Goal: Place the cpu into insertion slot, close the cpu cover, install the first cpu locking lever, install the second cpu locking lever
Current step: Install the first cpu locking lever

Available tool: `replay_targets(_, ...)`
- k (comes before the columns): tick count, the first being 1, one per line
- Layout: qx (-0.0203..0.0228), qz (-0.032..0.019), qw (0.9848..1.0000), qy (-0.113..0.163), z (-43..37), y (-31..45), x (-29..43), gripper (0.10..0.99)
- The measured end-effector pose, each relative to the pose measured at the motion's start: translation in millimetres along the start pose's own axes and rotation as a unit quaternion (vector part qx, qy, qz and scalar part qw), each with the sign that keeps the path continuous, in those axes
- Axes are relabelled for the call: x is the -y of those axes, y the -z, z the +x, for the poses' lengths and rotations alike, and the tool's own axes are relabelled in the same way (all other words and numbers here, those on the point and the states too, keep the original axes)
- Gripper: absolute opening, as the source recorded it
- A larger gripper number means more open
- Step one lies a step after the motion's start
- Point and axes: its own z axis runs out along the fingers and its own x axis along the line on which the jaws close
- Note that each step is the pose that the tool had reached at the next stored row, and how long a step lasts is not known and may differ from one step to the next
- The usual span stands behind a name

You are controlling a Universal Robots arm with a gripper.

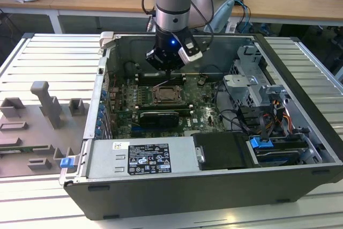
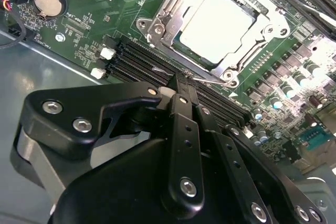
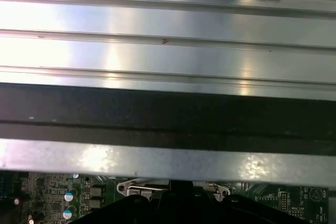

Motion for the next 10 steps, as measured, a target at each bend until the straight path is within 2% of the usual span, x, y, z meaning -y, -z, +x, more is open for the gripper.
replay_targets(10,0.0000,0.0000,1.0000,0.000,-6.4,-8.7,0.7,0.106)
